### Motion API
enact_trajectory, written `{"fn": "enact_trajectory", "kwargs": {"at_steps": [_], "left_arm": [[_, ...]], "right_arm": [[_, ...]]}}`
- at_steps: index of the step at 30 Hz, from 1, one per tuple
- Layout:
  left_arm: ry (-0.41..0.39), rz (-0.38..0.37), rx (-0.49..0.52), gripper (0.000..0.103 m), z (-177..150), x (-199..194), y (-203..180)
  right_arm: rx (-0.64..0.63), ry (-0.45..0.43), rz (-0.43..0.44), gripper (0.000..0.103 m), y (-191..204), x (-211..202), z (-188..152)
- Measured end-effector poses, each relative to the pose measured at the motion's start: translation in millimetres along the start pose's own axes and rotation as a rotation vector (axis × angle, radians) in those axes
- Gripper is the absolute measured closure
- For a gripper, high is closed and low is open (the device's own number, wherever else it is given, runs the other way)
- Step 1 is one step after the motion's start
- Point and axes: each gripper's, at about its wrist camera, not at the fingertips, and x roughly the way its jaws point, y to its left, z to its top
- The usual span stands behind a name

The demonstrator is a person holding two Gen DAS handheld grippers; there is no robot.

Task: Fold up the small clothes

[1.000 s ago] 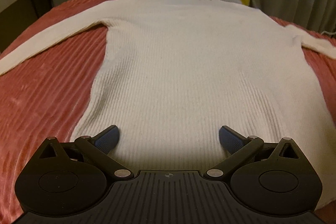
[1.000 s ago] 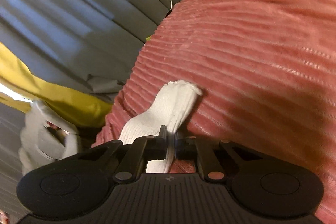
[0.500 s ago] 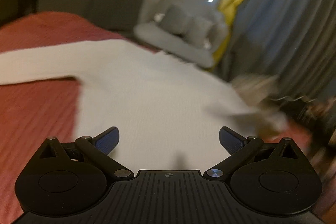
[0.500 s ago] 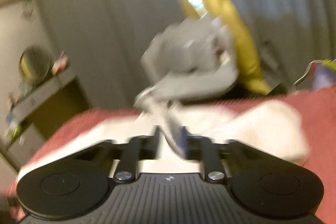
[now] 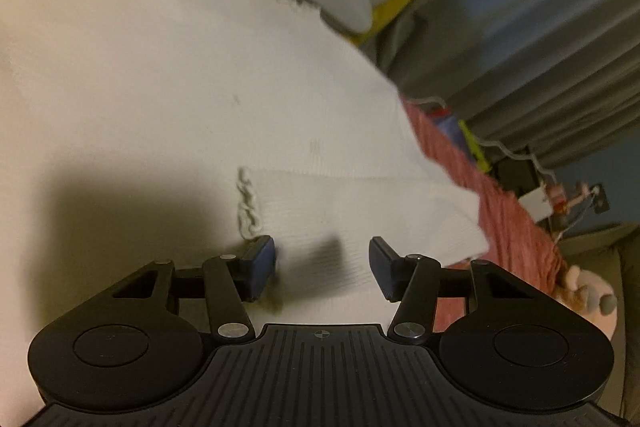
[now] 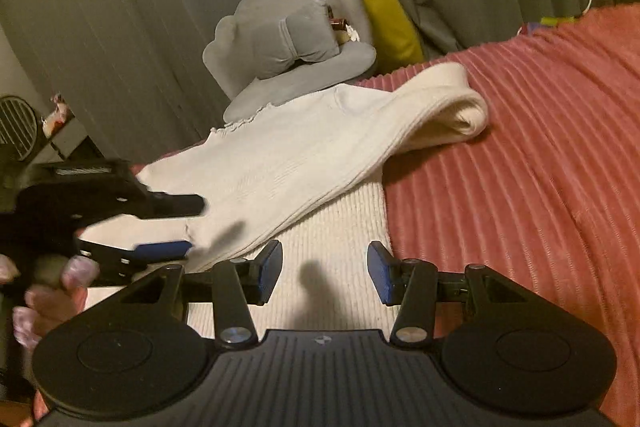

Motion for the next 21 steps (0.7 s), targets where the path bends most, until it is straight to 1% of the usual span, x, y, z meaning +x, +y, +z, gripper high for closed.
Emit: {"fn": "enact_trajectory", "kwargs": {"at_steps": [1,2,4,5,7,8,9,11,14,16,17,18,19,20,21], "left_arm": [[0.019,0.032,0.007,0.048,1,7,-2],[0.019,0.058,0.007,0.050,4,10,-4],[0.016,0.050,-0.005,0.041,2,3,-10],[0.005,0.053,0.007,0.032,1,-2,-12],[-0.046,0.090,0.048,0.030,-4,-15,-16],[-0.058,0.105,0.055,0.027,-4,-19,-15],[-0.062,0.111,0.050,0.027,-2,-22,-12],[-0.052,0.086,0.009,0.027,1,-22,-3],[-0.023,0.026,-0.065,0.028,3,-16,9],[-0.023,0.012,-0.082,0.028,2,-9,11],[-0.026,0.015,-0.076,0.035,3,-4,10],[-0.032,0.033,-0.062,0.056,2,-2,8],[-0.036,0.071,-0.030,0.073,3,1,3],[-0.032,0.104,-0.003,0.093,4,3,-1],[-0.028,0.124,0.016,0.094,7,2,-4]], "right_arm": [[0.002,0.002,0.005,0.056,-1,2,-1],[0.006,0.007,0.013,0.056,-2,4,-2],[0.017,0.014,0.021,0.056,-4,6,-4],[0.022,0.012,0.024,0.056,-6,3,-6],[0.031,0.000,0.024,0.055,-7,1,-4],[0.038,-0.004,0.024,0.055,-8,0,-3],[0.045,-0.007,0.028,0.055,-9,1,-2],[0.054,-0.006,0.033,0.054,-9,1,-2],[0.053,0.001,0.033,0.054,-6,0,-4],[0.055,-0.001,0.031,0.054,-6,-2,-4],[0.059,-0.006,0.031,0.054,-6,-3,-4],[0.061,-0.011,0.030,0.054,-6,-4,-3],[0.061,-0.012,0.028,0.054,-6,-4,-3],[0.060,-0.012,0.026,0.054,-6,-3,-2],[0.059,-0.009,0.023,0.054,-7,-2,-2]]}}
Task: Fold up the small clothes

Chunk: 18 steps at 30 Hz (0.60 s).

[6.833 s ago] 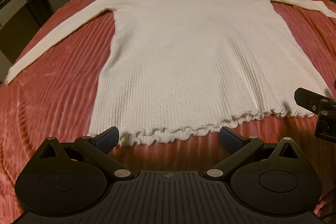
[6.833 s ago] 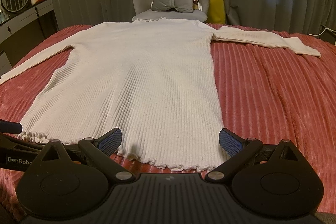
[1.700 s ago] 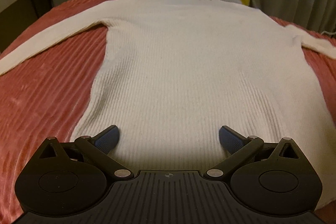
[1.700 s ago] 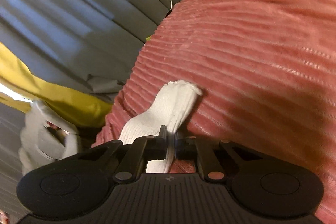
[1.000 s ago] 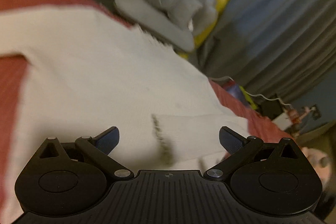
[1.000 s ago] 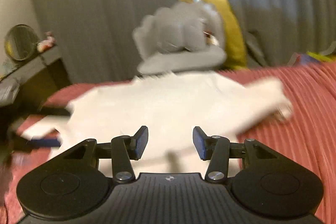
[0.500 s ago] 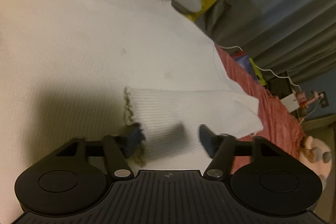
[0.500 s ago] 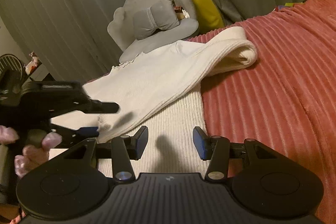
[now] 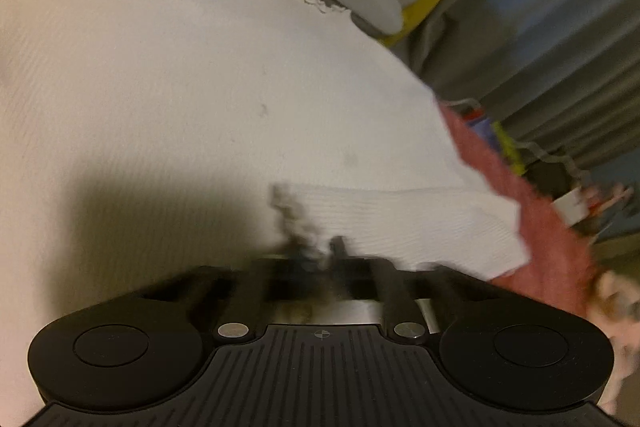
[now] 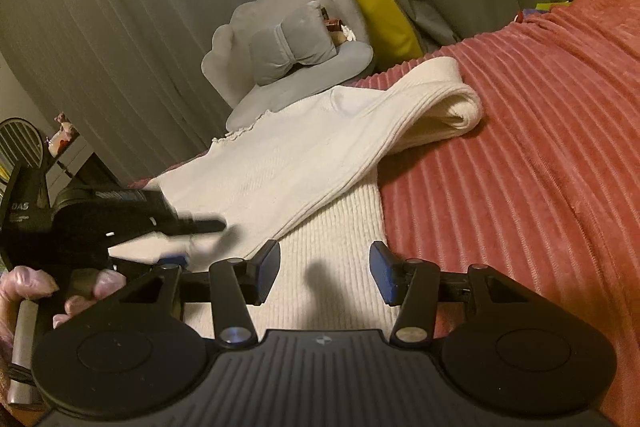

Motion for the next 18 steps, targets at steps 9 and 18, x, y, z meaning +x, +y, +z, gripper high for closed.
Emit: {"fn": "enact_trajectory", "kwargs": {"at_steps": [9,18], "left_arm": [[-0.265,0.020,0.191,0.095,59,-93,-6],[-0.286,0.236,0.095,0.095,76,-107,70]], "right_arm": [[0.076,-0.022,0.121,0.039,-7,12,22],[0.220,-0.014,0.164,0.037,-15,61,47]]}}
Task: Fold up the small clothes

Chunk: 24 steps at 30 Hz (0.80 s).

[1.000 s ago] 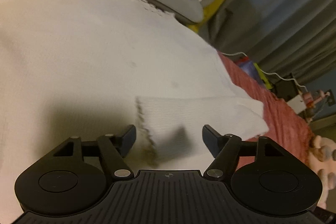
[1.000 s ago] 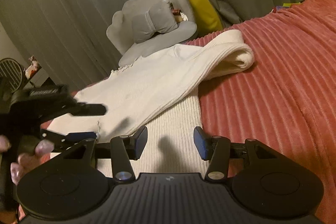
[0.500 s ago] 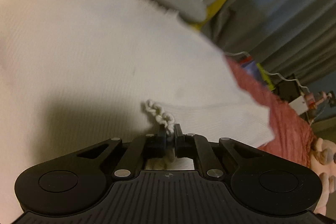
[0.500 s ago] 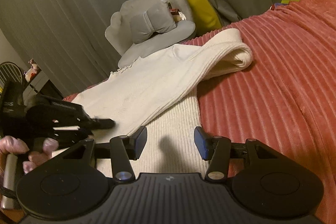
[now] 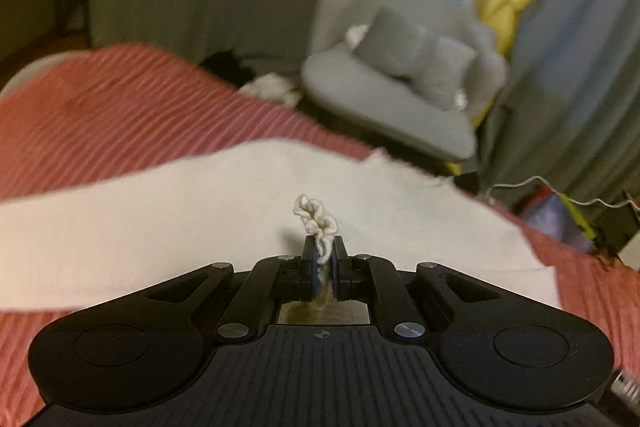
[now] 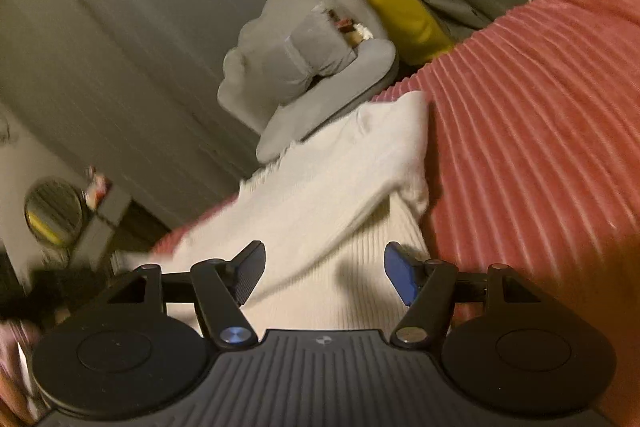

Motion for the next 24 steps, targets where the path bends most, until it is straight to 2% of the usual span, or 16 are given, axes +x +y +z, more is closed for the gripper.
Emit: {"fn": "enact_trajectory", "kwargs": {"at_steps": [3,5,7,8,10,11,14,17,19,22,24], "left_arm": [[0.026,0.007,-0.019,0.095,-6,11,11],[0.024,0.007,-0.018,0.095,-9,15,15],[0.014,-0.004,-0.013,0.095,-8,15,16],[0.005,-0.018,-0.007,0.095,-8,14,15],[-0.016,-0.020,0.010,0.095,-3,11,14],[-0.024,-0.020,0.017,0.095,-1,13,14],[-0.026,-0.017,0.029,0.095,-1,18,15],[-0.034,0.014,0.108,0.095,-1,22,10],[-0.068,0.005,0.145,0.095,1,17,5],[-0.113,-0.010,0.160,0.095,3,11,3],[-0.115,0.026,0.174,0.094,2,16,2]], "right_arm": [[0.095,-0.016,-0.006,0.037,-13,12,12],[0.122,-0.024,-0.042,0.039,-17,19,17],[0.102,-0.029,-0.093,0.046,-17,25,19],[0.052,-0.018,-0.132,0.050,-13,30,20],[-0.085,-0.014,-0.206,0.081,-2,36,19],[-0.153,-0.013,-0.242,0.086,3,38,18],[-0.261,-0.033,-0.286,0.088,8,38,15],[-0.374,-0.050,-0.341,0.088,19,43,8],[-0.436,-0.067,-0.360,0.088,28,44,2],[-0.428,-0.086,-0.352,0.088,30,41,3],[-0.417,-0.063,-0.358,0.087,27,44,3]]}}
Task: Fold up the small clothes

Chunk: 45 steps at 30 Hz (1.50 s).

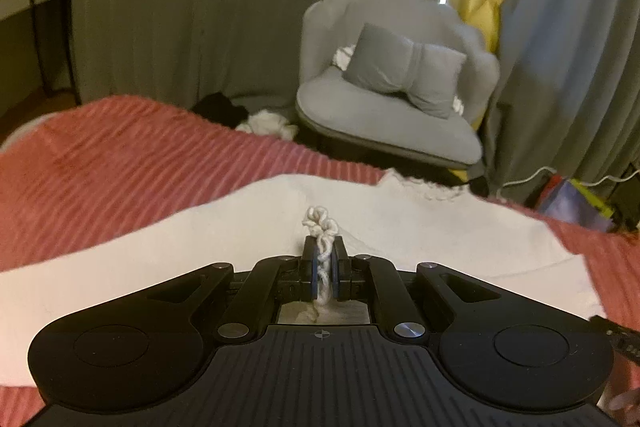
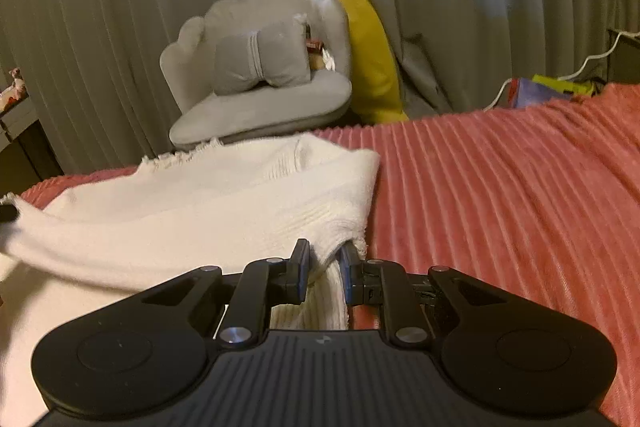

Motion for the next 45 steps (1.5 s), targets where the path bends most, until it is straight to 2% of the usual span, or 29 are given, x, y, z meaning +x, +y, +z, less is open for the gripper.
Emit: {"fn": "enact_trajectory", "kwargs": {"at_steps": [4,6,8,10,14,17,20,25,28,30,35,38,40,43,45], "left_arm": [[0.115,0.122,0.069,0.094,-19,29,-9],[0.118,0.129,0.085,0.094,-28,31,-13],[0.117,0.125,0.087,0.093,-32,32,-14],[0.120,0.125,0.084,0.092,-32,33,-13],[0.129,0.118,0.042,0.092,-29,33,-9],[0.127,0.129,0.066,0.092,-30,35,-12],[0.122,0.139,0.092,0.092,-32,35,-15],[0.112,0.159,0.128,0.092,-34,38,-20],[0.110,0.161,0.124,0.092,-34,41,-20],[0.111,0.162,0.110,0.088,-34,43,-17],[0.117,0.164,0.074,0.085,-33,44,-12],[0.113,0.118,0.005,0.071,-32,29,-4],[0.111,0.076,-0.024,0.070,-37,15,3],[0.111,0.030,-0.041,0.070,-50,-2,9],[0.112,0.016,-0.022,0.070,-56,-5,7]], "right_arm": [[0.007,0.055,0.002,0.085,-3,7,-2],[0.045,0.076,0.016,0.082,-7,2,3],[0.070,0.079,0.027,0.075,-8,-9,6],[0.058,0.038,0.044,0.063,-7,-25,8],[0.001,-0.067,0.043,0.057,11,-40,17],[-0.070,0.003,0.070,0.057,33,-13,19],[-0.135,0.071,0.050,0.058,53,16,12],[-0.256,0.048,0.059,0.058,84,37,10],[-0.336,0.053,0.025,0.058,96,55,8],[-0.360,0.047,0.006,0.056,96,64,9],[-0.383,0.031,-0.016,0.050,97,69,7],[-0.314,0.047,-0.001,0.050,91,59,12],[-0.185,0.061,0.060,0.050,79,40,15],[0.029,0.048,0.179,0.050,48,3,1],[0.113,0.053,0.200,0.054,28,-7,-9]]}}
